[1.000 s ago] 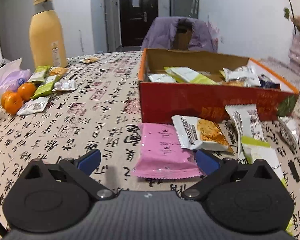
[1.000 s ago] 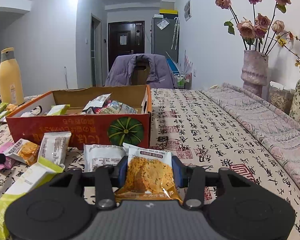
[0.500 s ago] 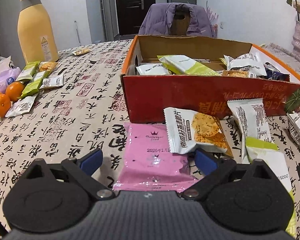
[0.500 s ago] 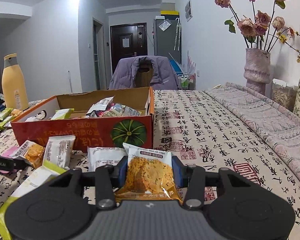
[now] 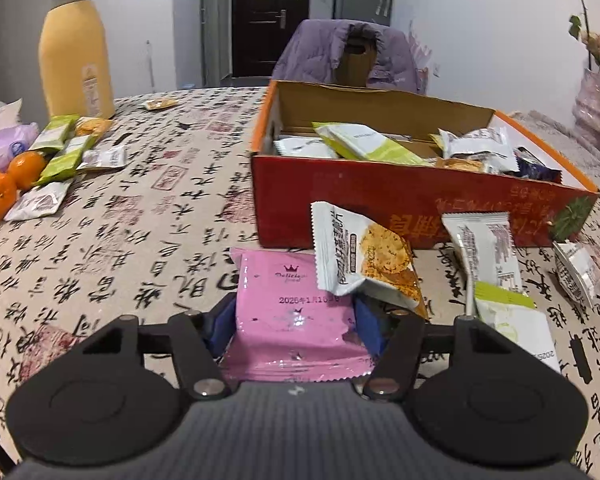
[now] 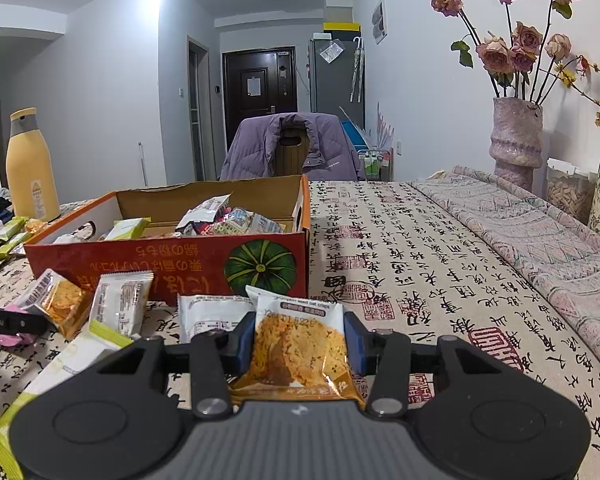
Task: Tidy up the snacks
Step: 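Grasp the pink packet with the left gripper while the right holds the cracker packet, then carry both packets into the cardboard box and open both grippers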
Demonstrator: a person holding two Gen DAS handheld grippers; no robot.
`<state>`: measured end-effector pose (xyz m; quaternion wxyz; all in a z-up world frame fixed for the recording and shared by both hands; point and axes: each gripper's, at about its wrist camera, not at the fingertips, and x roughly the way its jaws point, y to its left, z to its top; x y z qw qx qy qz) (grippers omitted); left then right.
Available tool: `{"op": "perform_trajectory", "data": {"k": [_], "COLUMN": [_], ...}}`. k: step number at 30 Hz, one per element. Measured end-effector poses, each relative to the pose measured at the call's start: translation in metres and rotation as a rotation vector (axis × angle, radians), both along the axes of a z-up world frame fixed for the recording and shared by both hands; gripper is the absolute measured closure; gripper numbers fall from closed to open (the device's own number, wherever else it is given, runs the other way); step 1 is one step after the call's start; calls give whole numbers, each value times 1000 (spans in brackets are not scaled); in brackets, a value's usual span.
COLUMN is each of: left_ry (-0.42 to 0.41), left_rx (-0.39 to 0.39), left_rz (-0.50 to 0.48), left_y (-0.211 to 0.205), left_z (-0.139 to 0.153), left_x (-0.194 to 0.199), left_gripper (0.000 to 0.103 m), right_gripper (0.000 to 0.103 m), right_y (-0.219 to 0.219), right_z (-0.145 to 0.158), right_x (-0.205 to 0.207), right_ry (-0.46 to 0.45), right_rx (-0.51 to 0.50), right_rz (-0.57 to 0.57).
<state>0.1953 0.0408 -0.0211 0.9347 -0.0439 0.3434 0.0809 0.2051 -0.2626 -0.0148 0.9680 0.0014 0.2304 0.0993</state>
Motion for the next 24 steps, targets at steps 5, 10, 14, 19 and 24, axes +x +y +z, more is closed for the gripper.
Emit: {"op": "perform_trajectory", "data": {"k": [5, 10, 14, 19, 24], "left_ry": [-27, -63, -97, -146, -190], "left_rx": [-3, 22, 21, 19, 22], "left_rz": [17, 24, 29, 36, 35], "left_y": [3, 2, 3, 4, 4], "left_z": [4, 14, 23, 37, 50], "left_x": [-10, -22, -31, -41, -49], "left_gripper": [41, 41, 41, 41, 41], "right_gripper": [59, 59, 59, 59, 59], "right_y": [0, 1, 0, 1, 5], "right_z": [0, 0, 1, 3, 4], "right_x": [0, -2, -4, -8, -10], "right_ry": [-4, -14, -22, -49, -59], "right_rx": [2, -2, -2, -9, -31], "right_rz": [-3, -3, -4, 3, -1]}}
